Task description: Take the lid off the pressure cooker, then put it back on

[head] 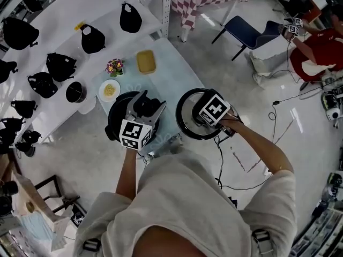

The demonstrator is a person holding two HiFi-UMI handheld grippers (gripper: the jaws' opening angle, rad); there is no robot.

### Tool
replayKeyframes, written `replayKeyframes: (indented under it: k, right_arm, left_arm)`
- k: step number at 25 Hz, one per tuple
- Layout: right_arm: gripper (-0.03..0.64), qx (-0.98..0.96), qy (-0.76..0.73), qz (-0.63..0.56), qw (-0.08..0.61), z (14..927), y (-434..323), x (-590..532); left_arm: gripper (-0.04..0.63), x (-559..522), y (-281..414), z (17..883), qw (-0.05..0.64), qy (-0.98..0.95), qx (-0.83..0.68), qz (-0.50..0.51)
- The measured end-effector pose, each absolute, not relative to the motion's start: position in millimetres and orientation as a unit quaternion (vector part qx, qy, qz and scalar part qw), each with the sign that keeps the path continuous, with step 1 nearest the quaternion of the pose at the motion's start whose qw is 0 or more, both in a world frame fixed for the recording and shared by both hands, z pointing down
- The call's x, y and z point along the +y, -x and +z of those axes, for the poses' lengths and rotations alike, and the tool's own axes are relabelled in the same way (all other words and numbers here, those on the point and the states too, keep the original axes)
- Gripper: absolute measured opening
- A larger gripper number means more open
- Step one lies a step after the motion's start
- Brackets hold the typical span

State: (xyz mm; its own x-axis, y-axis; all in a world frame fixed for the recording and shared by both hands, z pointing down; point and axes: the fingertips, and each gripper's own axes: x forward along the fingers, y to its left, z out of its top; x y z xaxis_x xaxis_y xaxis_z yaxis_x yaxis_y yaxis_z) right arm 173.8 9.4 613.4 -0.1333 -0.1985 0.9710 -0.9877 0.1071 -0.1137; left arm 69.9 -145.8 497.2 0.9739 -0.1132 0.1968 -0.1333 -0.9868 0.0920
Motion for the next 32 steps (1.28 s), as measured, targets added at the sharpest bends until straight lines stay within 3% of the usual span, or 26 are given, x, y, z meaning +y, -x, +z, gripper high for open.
replayKeyframes:
  k: [32]
  right_arm:
    - [0.273, -0.591, -0.5, 0.455, 0.441, 822.3, -232.5, -105.4]
  left_arm:
    - [0.308, -194.3, -36.8, 503.2, 0.047, -0.973, -0.176, 0.141]
